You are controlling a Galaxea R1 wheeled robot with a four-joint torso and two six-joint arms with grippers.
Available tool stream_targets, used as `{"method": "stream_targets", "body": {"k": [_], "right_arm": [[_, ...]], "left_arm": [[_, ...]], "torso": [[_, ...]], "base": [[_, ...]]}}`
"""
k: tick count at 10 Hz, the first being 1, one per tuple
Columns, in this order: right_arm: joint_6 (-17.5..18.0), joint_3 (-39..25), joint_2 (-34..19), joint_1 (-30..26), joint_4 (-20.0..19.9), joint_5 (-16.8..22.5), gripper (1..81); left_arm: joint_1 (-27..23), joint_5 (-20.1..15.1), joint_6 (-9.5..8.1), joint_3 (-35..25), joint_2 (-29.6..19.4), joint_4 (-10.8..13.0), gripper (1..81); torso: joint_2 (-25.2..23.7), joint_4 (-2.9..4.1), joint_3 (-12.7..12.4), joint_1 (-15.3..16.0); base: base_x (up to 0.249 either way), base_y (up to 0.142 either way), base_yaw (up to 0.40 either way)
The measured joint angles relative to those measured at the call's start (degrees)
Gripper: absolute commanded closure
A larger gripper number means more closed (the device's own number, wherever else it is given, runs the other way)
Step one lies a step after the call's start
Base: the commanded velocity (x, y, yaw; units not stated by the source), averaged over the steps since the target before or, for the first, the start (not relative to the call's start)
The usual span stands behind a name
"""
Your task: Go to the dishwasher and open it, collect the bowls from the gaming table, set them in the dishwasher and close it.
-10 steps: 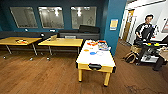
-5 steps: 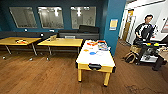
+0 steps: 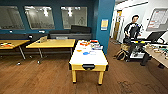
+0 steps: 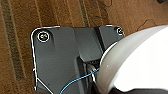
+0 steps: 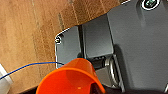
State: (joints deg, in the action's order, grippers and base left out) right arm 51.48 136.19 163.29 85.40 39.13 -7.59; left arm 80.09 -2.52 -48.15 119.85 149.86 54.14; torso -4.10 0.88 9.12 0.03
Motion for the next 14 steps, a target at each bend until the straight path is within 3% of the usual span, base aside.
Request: {"method": "stream_targets", "body": {"k": [14], "right_arm": [[0.0, 1.2, 0.8, 0.2, 0.1, 0.1, 81.1]], "left_arm": [[0.7, 0.0, 0.00, 4.4, 3.3, 0.0, 81.1]], "torso": [[0.0, 0.00, 0.0, 0.0]], "base": [[0.000, 0.000, -0.366]]}}
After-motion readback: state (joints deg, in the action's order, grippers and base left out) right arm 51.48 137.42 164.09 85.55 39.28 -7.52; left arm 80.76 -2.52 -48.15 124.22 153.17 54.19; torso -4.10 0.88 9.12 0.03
